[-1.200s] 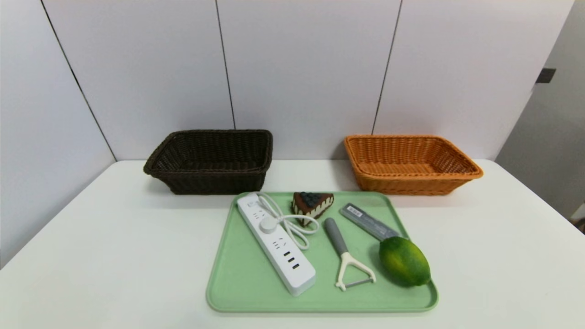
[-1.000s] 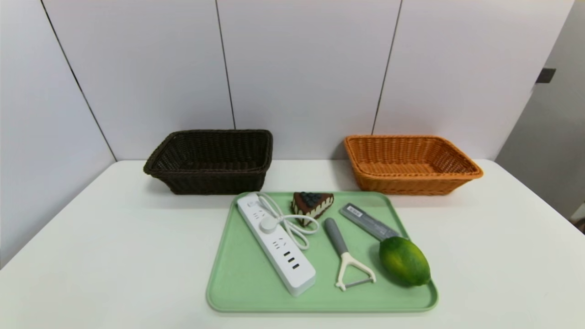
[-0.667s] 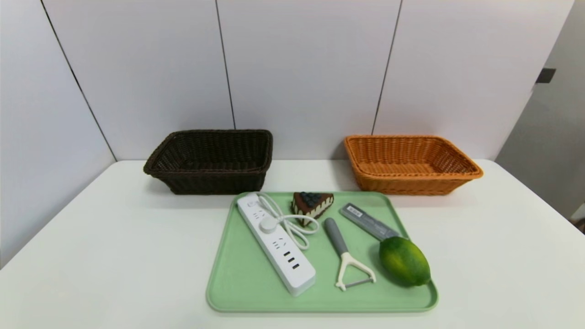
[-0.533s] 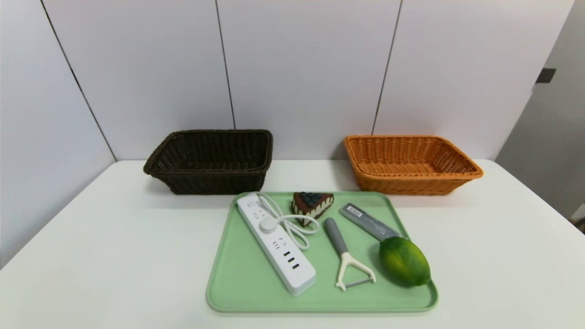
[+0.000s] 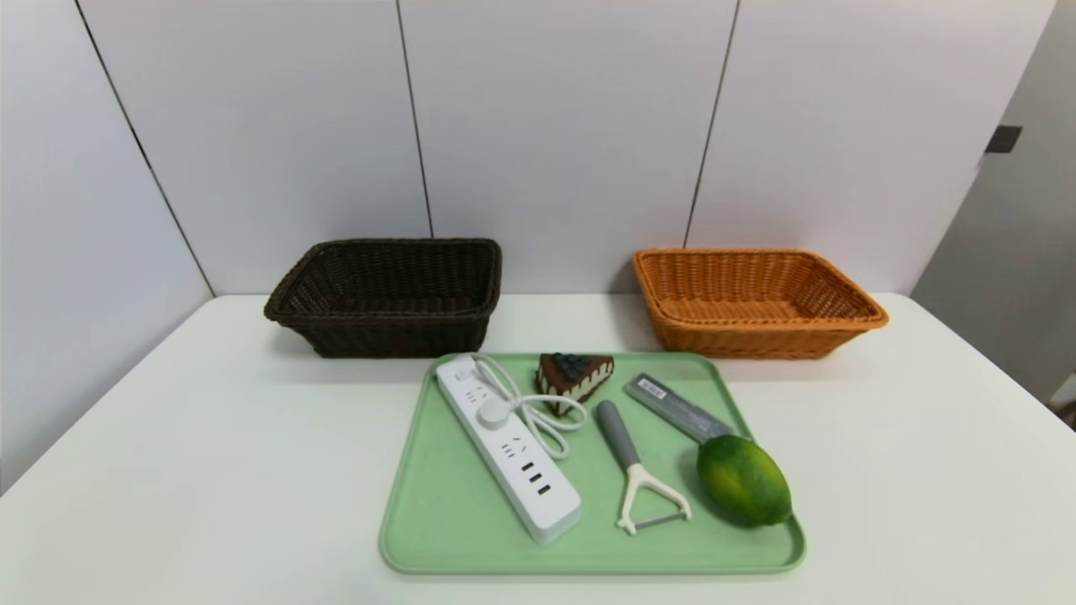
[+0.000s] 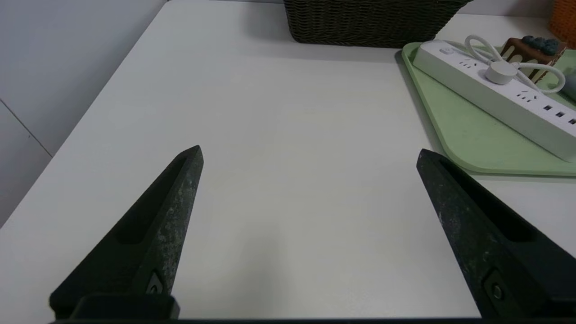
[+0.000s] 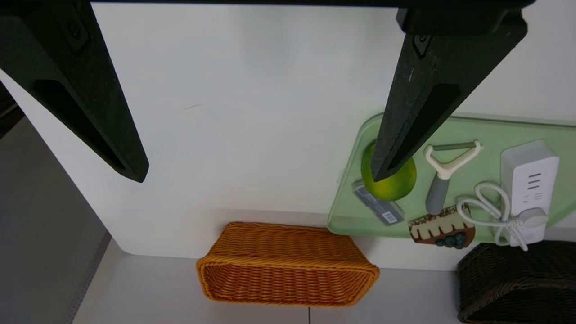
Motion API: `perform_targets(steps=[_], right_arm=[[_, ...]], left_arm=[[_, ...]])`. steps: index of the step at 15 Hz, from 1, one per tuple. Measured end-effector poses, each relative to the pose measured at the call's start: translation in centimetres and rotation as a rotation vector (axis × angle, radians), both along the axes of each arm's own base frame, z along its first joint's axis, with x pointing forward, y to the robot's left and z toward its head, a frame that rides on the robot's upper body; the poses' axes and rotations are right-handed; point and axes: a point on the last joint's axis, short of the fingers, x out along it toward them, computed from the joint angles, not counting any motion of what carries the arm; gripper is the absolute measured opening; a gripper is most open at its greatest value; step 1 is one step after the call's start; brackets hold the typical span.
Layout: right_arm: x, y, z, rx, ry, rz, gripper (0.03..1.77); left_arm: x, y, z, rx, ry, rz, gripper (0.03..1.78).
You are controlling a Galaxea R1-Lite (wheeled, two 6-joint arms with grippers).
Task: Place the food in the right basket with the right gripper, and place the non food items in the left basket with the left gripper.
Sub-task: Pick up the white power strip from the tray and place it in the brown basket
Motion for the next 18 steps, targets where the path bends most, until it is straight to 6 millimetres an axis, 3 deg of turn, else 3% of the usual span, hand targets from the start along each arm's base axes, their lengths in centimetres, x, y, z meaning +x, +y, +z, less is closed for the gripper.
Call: perform_targets(steps=[4,9,13,16,18], right_arm=[[3.9,0.1,4.1,-0.003,0.124,0.016,1.70],[10.6,0.3,8.0,-0.014,0.279,0.015,1.70],[14.1,0.4,9.3,-0.010,0.466,0.043,1.70],[15.2,0.5,10.6,-0.015,0.520,0.073,1.70],[16.2,0.6,11.5,-0.012,0.552,0.112,1.70]], left_arm=[[3.0,0.0,5.3,-0.035,0.104,0.001,1.69],[9.5,0.0,11.4,-0.051,0.247,0.004,1.69],[14.2,-0.3,12.3,-0.058,0.402,-0.040,1.69],[17.6,-1.4,12.9,-0.124,0.481,-0.088,1.69],[18.7,-2.4,14.0,-0.169,0.529,-0.121,1.69]])
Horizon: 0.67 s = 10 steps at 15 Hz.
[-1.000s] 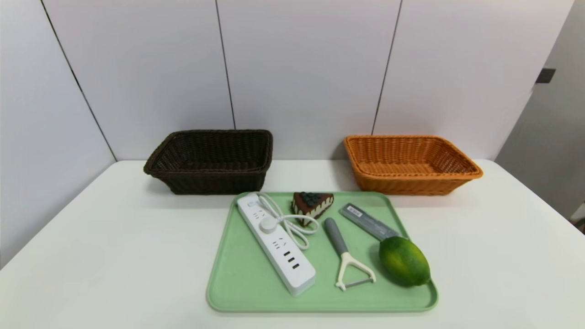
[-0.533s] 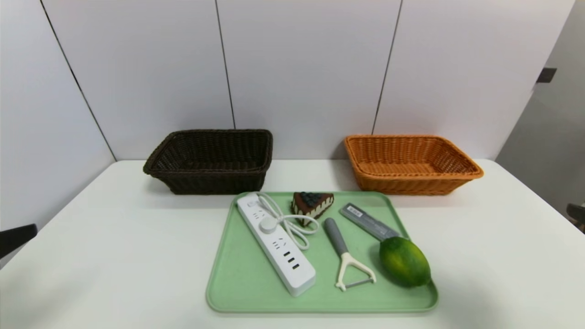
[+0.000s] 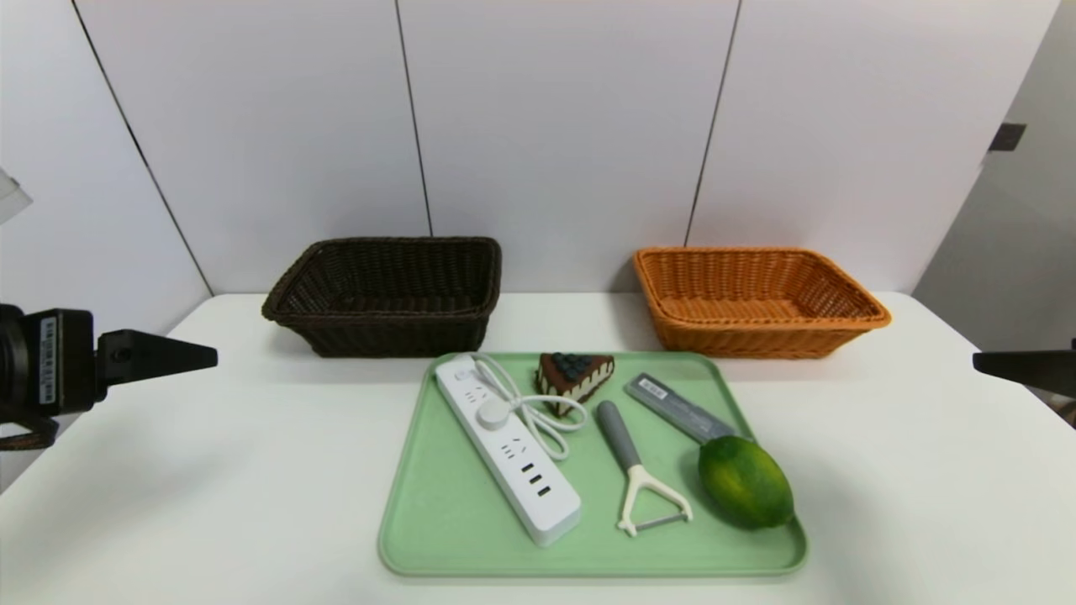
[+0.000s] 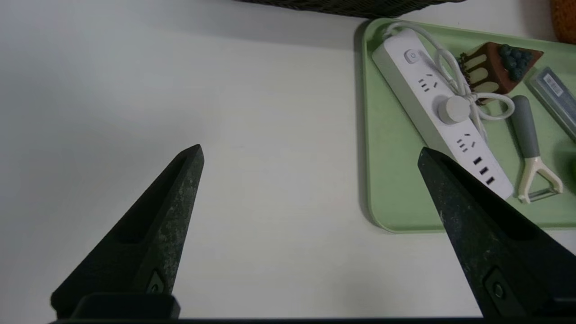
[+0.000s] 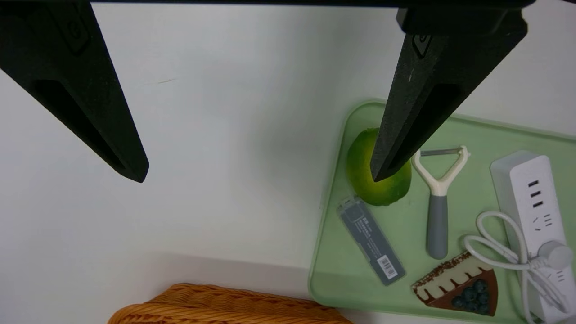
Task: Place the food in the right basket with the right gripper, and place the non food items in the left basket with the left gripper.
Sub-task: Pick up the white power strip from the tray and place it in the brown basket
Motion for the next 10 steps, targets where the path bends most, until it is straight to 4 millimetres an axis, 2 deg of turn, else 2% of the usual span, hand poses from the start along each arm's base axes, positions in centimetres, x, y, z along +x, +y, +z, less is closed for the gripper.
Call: perform_targets(steps=[3,5,10], right_arm=[[2.3,0.2,0.7,-0.002,0.012,0.045,1.70],[3.6,0.4,0.8,0.018,0.024,0.089,1.70],[4.8,1.5,0.4,0.042,0.059,0.173,1.70]], left_arm=[[1.0,-2.3,1.5,-0.028,0.065,-0.077,1.69],[1.7,-4.1,1.8,0.016,0.077,-0.115,1.69],[3.6,-9.4,2.0,0.098,0.071,-0.234,1.69]])
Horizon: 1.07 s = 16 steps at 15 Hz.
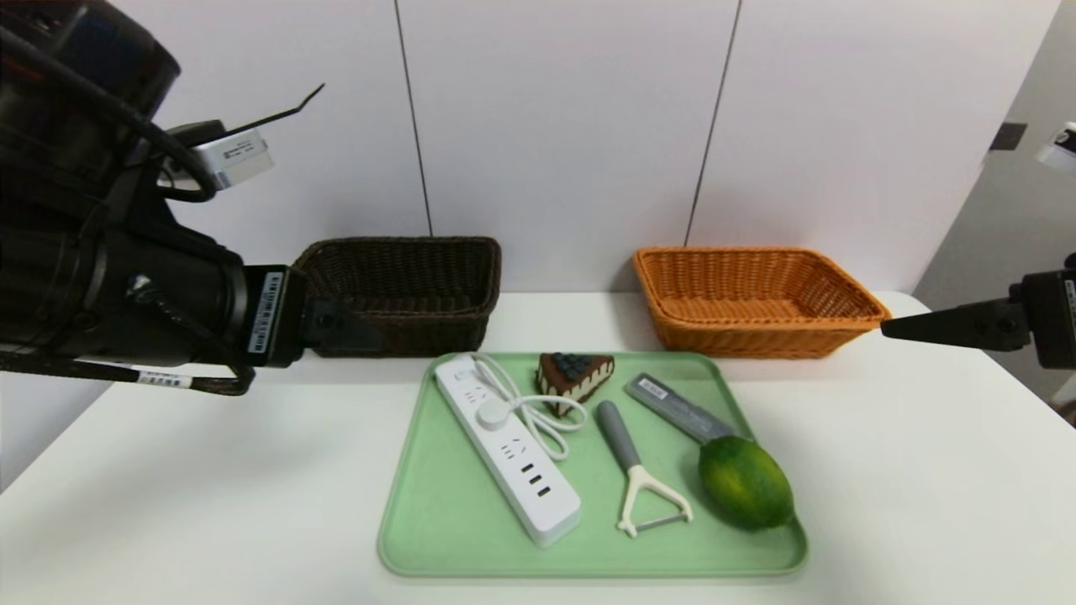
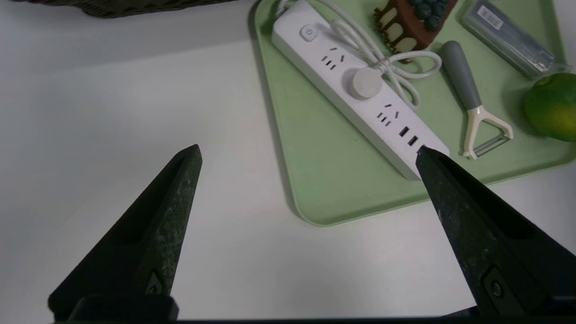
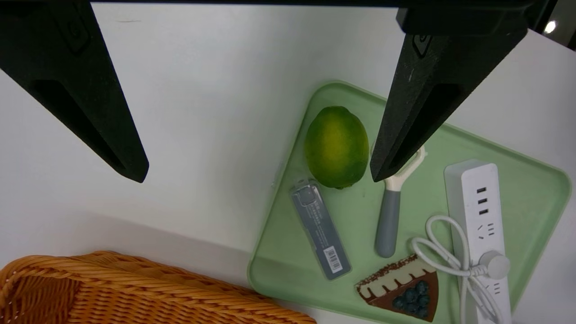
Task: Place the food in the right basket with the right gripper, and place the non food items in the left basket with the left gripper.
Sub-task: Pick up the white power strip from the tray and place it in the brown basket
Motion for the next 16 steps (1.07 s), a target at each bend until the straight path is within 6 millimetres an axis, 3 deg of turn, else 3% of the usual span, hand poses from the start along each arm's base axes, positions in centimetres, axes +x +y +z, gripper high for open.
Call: perform_targets(steps=[7,13,16], right_arm=[[0.5,0.2,-0.5,-0.003,0.028,0.008,1.70],[0.8,0.0,-1.2,-0.002,0.052,-0.004,1.70],[0.9,0.0,-1.6,-0.002,0.067,-0.004,1.70]], left_arm=[[2.8,-7.5,-0.6,0.015,0.014,-0.156,1.69],[5.0,-14.3,-3.3,0.117,0.014,-0.180,1.69],[5.7,-16.6,-4.9,0.136,0.049,-0.185,1.69]])
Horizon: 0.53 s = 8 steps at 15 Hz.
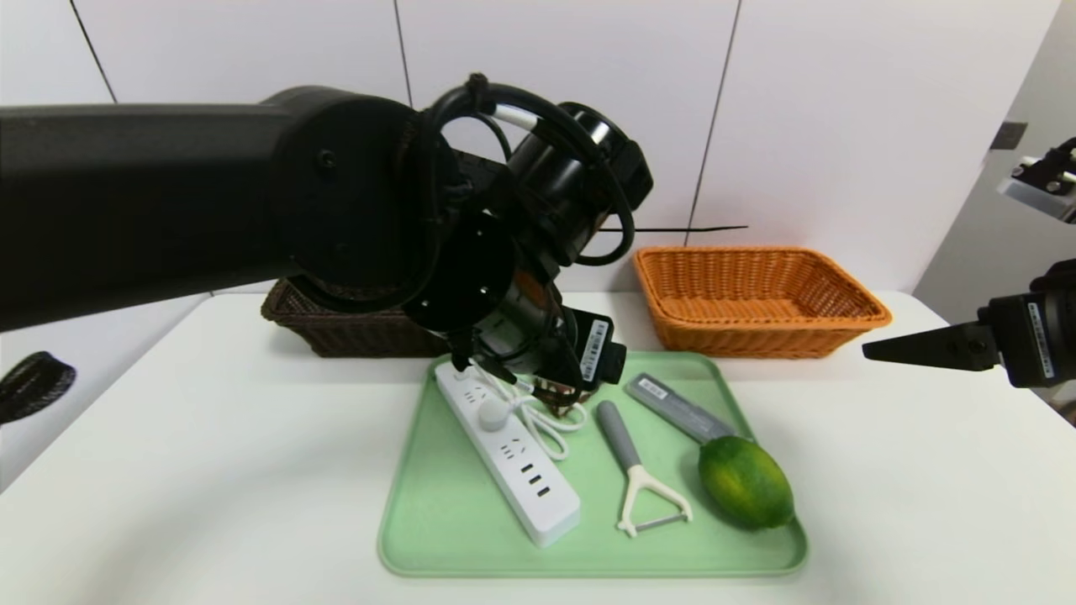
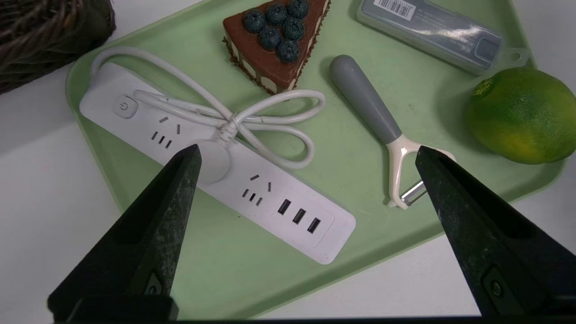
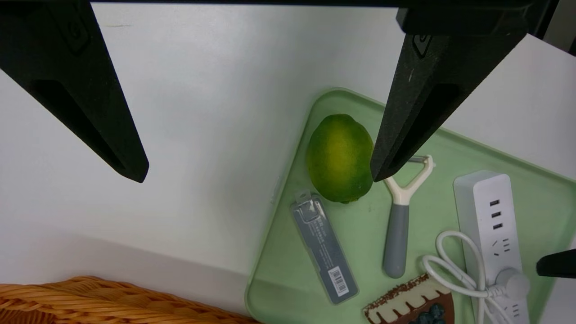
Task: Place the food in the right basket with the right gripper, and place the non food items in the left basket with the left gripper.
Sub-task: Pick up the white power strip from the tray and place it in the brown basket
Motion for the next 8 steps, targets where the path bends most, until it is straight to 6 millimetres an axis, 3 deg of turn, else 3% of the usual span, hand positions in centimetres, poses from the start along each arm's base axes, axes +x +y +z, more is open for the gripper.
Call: perform_targets(steps=[8], right_arm=[[0.4,0.0,-0.8,-0.003,0.032,0.000,1.70]], left_arm=[[0.5,-1.0,-2.7,0.127,0.114,0.005,1.69]])
